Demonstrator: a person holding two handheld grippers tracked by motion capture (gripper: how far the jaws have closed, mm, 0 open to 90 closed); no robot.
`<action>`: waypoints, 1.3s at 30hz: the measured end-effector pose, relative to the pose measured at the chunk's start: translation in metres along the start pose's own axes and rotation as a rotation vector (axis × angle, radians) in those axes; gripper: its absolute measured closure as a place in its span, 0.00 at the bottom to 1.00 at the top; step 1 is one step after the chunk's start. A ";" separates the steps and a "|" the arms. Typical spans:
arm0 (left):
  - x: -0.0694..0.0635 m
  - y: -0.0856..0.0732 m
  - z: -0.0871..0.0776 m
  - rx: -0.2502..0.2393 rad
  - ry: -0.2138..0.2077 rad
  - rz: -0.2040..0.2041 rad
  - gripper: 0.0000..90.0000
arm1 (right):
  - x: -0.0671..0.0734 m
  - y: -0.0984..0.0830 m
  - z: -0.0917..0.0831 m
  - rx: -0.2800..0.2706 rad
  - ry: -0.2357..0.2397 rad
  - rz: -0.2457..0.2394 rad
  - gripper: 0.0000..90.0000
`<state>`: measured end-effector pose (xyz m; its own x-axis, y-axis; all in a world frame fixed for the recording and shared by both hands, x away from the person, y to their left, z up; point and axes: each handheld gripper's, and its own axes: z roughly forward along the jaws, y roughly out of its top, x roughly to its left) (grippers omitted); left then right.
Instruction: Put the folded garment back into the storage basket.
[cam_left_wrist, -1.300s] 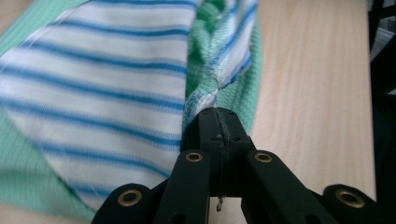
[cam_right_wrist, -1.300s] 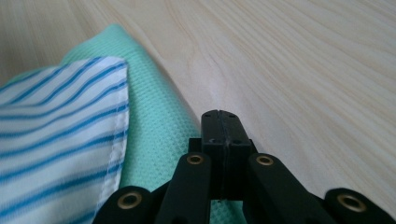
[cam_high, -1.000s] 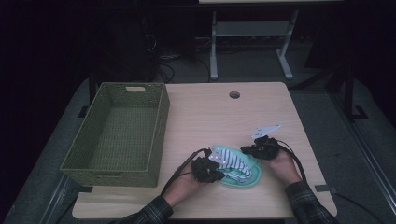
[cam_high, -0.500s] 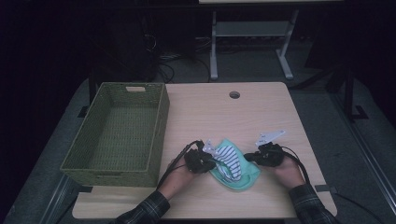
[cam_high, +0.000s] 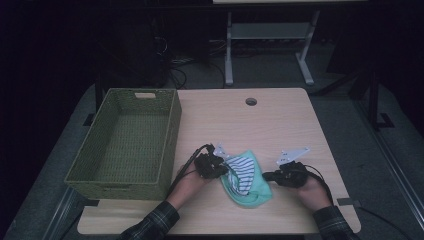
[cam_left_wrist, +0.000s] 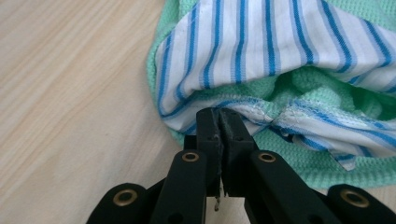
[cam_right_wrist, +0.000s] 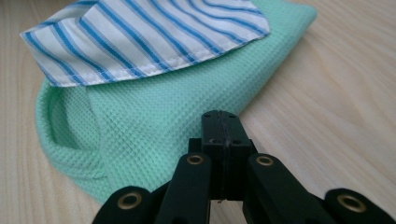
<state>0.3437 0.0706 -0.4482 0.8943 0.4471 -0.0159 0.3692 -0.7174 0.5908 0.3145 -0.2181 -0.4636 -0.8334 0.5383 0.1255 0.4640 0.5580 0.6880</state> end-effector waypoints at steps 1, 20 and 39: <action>0.000 0.000 -0.003 -0.006 -0.005 -0.003 0.95 | 0.000 -0.001 -0.002 -0.006 -0.002 0.008 0.99; -0.012 0.016 -0.027 -0.039 -0.111 0.048 0.58 | -0.006 -0.039 -0.028 -0.064 -0.207 0.119 0.23; -0.022 0.016 0.003 0.094 -0.123 0.119 0.40 | -0.012 -0.045 -0.022 -0.052 -0.261 0.135 0.15</action>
<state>0.3310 0.0479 -0.4413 0.9551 0.2916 -0.0519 0.2756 -0.8107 0.5166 0.2968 -0.2638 -0.4806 -0.6566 0.7534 0.0344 0.5435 0.4411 0.7142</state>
